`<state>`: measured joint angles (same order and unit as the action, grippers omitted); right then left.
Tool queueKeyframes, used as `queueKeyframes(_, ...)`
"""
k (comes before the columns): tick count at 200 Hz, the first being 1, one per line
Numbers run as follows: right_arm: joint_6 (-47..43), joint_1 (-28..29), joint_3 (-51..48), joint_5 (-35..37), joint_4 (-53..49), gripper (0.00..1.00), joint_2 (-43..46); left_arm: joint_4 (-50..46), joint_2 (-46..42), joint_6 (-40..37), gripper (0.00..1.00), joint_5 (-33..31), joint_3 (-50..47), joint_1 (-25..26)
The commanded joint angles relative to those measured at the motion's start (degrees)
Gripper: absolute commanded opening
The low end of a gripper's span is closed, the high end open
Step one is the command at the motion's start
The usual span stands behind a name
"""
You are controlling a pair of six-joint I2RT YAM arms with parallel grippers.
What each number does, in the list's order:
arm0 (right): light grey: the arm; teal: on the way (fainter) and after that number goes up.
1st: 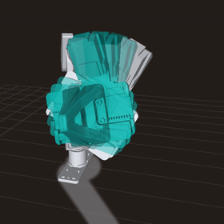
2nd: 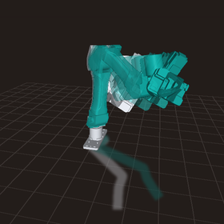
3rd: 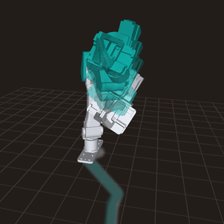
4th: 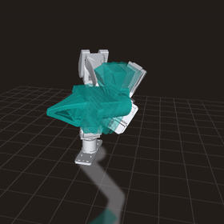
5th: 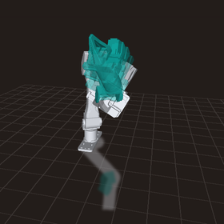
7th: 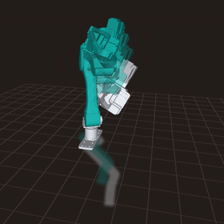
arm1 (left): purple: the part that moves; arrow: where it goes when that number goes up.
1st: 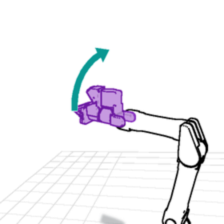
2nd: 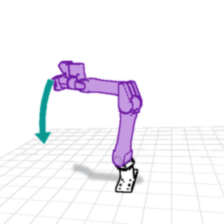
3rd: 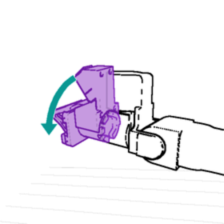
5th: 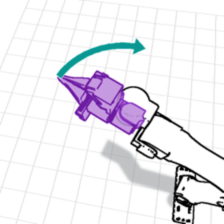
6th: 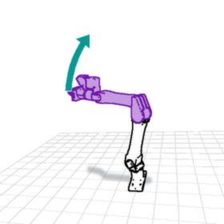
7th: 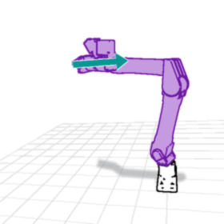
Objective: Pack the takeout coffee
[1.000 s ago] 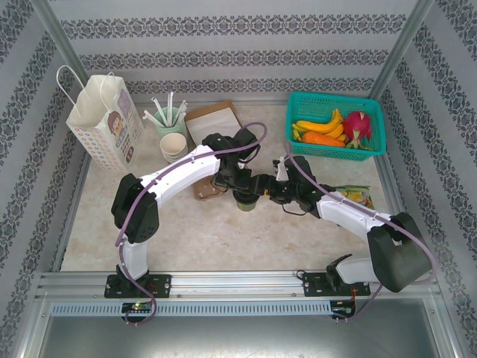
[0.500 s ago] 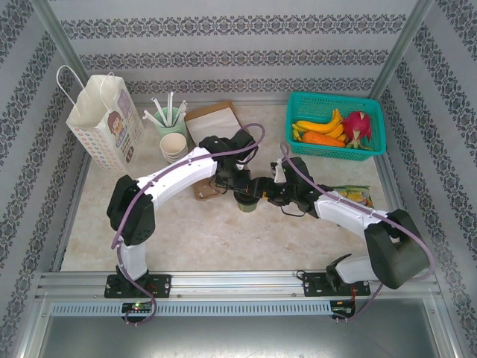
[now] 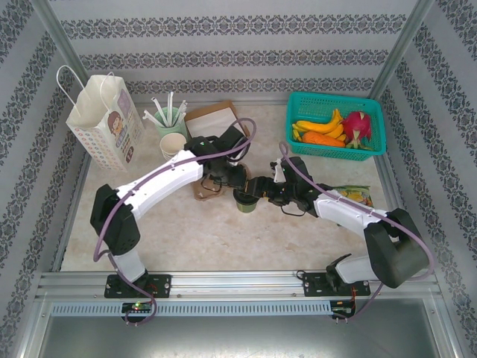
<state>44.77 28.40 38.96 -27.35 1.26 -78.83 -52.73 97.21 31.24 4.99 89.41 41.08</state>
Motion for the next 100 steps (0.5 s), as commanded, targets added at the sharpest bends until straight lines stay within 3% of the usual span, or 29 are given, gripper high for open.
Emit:
queueKeyframes(1,-1.99,0.73,2.21,2.03,-1.96,0.85,2.43,1.85,-3.96,4.51,0.61,-6.25,-3.89,-3.08)
queueKeyframes(28,-4.08,1.36,3.77,2.35,-3.71,0.91,3.68,0.28,-3.99,8.18,0.90,-8.17,-7.27,-5.61)
queueKeyframes(33,-4.43,1.62,4.03,2.98,-4.13,0.97,3.80,0.09,-3.60,8.65,0.93,-8.00,-7.67,-5.94)
queueKeyframes(47,-5.55,2.45,4.74,4.78,-5.51,0.98,3.99,-0.31,-2.46,9.83,1.00,-7.31,-8.57,-6.40)
queueKeyframes(100,-9.88,6.50,8.65,10.49,-11.15,0.98,1.51,0.35,1.64,11.20,0.99,-2.60,-9.84,-6.45)
